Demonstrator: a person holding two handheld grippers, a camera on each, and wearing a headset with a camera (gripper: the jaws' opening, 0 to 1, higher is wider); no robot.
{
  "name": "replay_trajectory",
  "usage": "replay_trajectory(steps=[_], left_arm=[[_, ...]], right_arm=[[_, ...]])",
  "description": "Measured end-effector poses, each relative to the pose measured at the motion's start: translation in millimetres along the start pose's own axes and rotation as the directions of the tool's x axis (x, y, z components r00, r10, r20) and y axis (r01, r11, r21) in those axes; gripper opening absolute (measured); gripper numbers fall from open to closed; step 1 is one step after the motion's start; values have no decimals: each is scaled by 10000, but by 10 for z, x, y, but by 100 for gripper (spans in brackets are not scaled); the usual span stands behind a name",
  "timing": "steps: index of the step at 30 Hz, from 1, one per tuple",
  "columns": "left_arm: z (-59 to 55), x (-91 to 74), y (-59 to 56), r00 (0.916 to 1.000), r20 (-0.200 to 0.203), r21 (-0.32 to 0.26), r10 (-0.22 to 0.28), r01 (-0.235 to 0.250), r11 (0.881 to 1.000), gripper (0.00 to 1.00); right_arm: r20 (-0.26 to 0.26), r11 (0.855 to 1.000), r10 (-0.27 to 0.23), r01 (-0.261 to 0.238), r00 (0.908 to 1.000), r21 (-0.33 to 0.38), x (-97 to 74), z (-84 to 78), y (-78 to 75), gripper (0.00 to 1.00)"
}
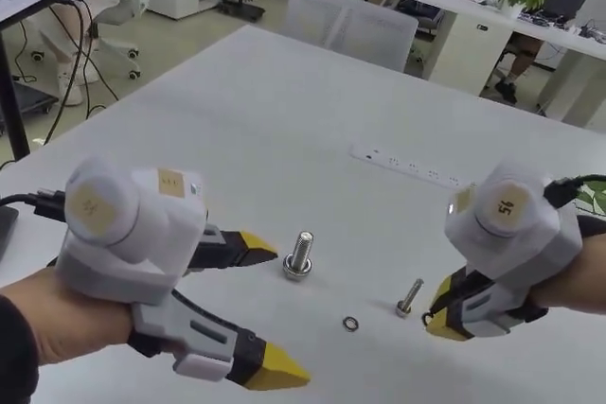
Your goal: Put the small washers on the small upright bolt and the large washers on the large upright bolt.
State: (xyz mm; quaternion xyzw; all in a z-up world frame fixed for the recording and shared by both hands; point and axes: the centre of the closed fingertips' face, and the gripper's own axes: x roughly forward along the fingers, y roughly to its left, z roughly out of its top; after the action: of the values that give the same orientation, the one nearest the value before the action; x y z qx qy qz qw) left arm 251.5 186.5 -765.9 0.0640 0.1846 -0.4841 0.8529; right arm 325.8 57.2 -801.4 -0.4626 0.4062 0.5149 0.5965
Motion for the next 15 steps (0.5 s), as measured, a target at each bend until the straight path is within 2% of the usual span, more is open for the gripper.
replay_trajectory(steps=[15], left_arm=[[-59, 21, 23, 10000, -69, -133, -67, 66, 9999, 76]], right_arm=[[432, 9986, -528, 526, 9977, 62, -189, 155, -246, 13]])
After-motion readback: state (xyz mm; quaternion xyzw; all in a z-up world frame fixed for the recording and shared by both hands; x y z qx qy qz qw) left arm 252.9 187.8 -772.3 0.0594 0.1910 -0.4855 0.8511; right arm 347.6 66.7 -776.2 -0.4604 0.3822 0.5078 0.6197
